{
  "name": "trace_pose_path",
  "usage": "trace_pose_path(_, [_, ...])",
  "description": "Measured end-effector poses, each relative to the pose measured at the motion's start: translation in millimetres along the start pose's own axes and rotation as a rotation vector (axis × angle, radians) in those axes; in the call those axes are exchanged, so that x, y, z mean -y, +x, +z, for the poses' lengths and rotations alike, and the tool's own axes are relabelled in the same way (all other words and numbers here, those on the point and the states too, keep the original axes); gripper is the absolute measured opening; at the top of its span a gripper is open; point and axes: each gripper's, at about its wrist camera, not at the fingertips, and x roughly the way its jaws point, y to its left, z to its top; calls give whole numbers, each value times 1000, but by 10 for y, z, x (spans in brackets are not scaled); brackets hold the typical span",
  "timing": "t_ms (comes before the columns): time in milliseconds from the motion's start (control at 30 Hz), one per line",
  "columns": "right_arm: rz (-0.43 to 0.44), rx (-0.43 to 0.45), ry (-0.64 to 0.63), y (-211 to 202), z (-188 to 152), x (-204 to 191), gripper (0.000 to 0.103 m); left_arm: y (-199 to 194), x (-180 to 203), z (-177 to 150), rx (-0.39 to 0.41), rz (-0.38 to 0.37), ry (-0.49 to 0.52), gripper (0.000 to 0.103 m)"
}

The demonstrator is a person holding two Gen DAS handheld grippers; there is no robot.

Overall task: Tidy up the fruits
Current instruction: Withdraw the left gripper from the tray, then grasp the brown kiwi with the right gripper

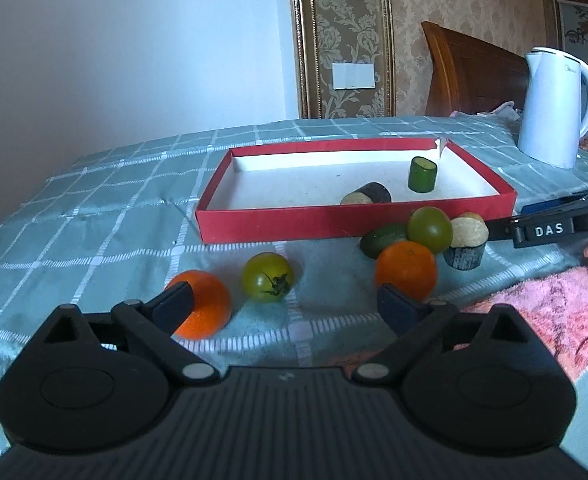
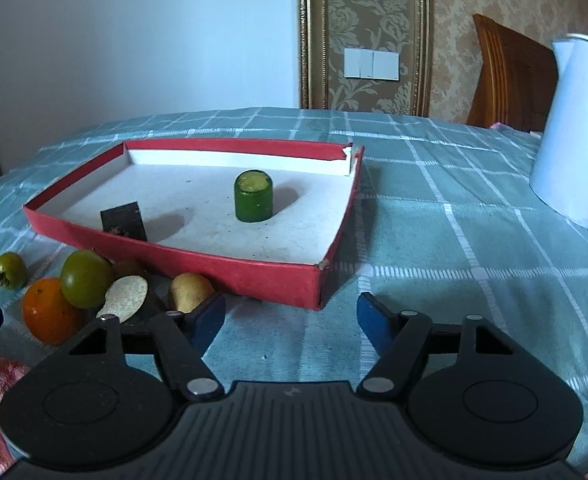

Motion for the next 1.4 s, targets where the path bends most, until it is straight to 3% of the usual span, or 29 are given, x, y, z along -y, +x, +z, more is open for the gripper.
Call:
trace_pose_path(200, [6,-5,-9,6,1,-28,67,-43,-31,-54,12,-16,-8,98])
trace_pose_path(500, [171,-23,110,-71,13,46,67,-68,-176,-124,-12,-51,-61,99])
trace_pose_path(967, [193,-30,64,11,79,-184,65,-62,-153,-123,-11,-65,-50,103])
trace_pose_path(1067, [196,-31,65,15,81,-195,59,-53,-148,-122,-18,-67,-46,103])
trace_pose_path(1167, [196,-39,49,3,50,-209,46,-53,-158,-126,-22,-69,-55,103])
trace_pose_path(1300, [152,-23,-14,-17,13,-301,43,-40,-168,-123,-32,-75,-63,103])
trace_pose_path(1400, [96,-6,-55,-32,-28,-367,33,-41,-167,-124,-30,-69,-63,103])
